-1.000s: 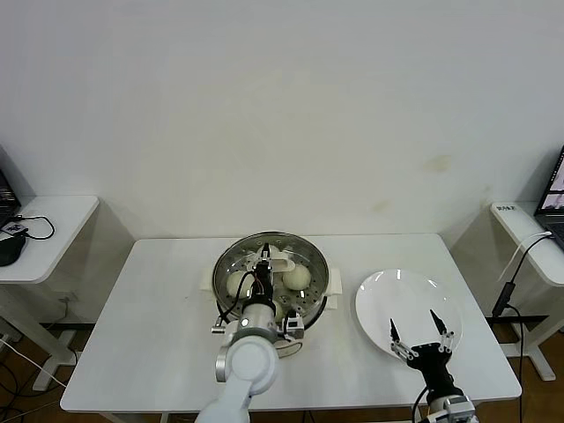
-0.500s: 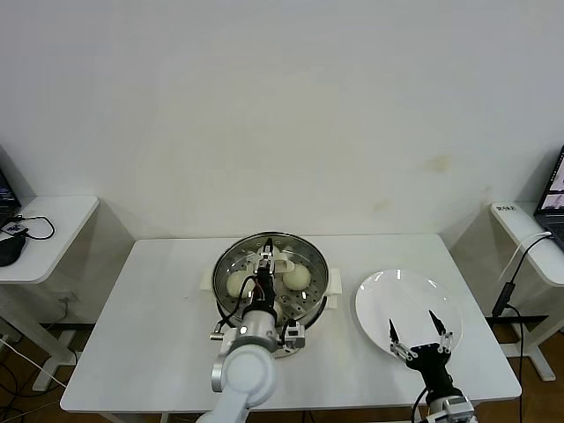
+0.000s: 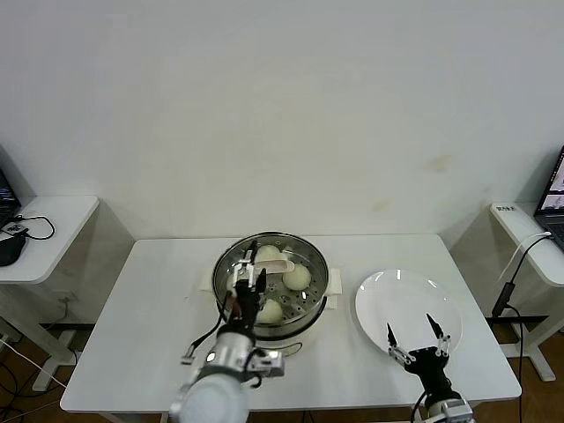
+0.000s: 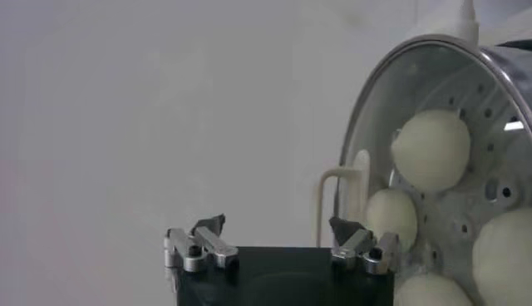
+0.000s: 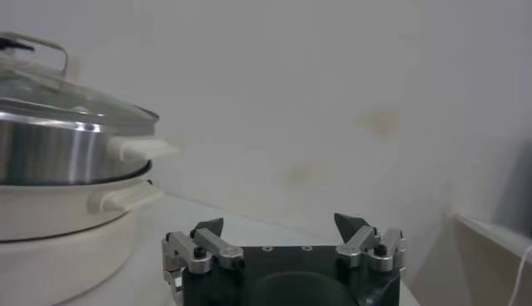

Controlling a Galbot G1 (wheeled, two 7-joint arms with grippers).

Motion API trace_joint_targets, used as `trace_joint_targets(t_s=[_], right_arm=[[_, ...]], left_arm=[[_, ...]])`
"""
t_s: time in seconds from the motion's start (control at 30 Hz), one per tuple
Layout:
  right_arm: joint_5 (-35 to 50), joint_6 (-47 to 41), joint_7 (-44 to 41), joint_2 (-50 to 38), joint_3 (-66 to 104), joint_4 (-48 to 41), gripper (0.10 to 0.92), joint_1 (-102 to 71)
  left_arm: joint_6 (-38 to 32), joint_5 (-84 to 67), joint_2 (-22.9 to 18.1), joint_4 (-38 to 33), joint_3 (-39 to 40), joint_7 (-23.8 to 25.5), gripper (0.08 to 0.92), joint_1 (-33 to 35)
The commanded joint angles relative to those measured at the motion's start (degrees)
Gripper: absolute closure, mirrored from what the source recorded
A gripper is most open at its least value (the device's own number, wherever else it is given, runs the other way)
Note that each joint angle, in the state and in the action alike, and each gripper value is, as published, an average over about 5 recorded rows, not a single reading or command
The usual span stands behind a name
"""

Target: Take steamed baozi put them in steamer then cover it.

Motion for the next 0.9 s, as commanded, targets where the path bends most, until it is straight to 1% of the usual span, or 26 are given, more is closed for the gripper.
trace_joint_targets(t_s=[0.03, 0.1, 0.17, 0.27, 0.43, 0.63, 0.73, 0.9], right_arm=[[1.25, -0.01, -0.45, -2.76, -0.75, -0.02, 0.203, -1.38], [1.8, 0.12, -0.59, -4.07, -0.88, 0.09, 0.203, -2.14], [2.32, 0.25, -0.67, -5.17, -0.86, 0.16, 0.203, -2.74], [3.32, 0.16, -0.89, -5.91, -1.11, 0.32, 0.203, -3.39], [7.46, -0.97, -1.88, -6.32, -2.37, 1.24, 0.203, -5.28], [11.68, -2.19, -2.22, -6.98, -1.87, 3.97, 0.202, -8.56], [10.96, -2.42, -1.99, -6.74, -1.95, 5.39, 0.203, -10.15], [8.92, -2.47, -0.99, -5.76, -3.2, 6.26, 0.202, -11.35]], left_arm=[[-7.72, -74.06, 5.48, -14.47, -15.32, -19.07, 0.177, 15.77], [-8.26, -84.75, 6.36, -15.27, -19.37, -22.44, 0.177, 18.06], [-8.74, -91.1, 6.79, -15.48, -23.01, -23.96, 0.177, 20.36], [-9.55, -96.02, 6.4, -14.54, -27.73, -23.96, 0.177, 23.92], [-14.3, -96.41, 6.37, -9.74, -32.71, -23.18, 0.177, 29.44], [-18.85, -98.54, 5.94, -4.06, -31.8, -21.85, 0.177, 34.06], [-21.09, -97.07, 4.97, -2.39, -30.75, -20.68, 0.177, 34.95], [-21.76, -94.67, 3.34, -2.5, -29.94, -20.14, 0.177, 35.1]])
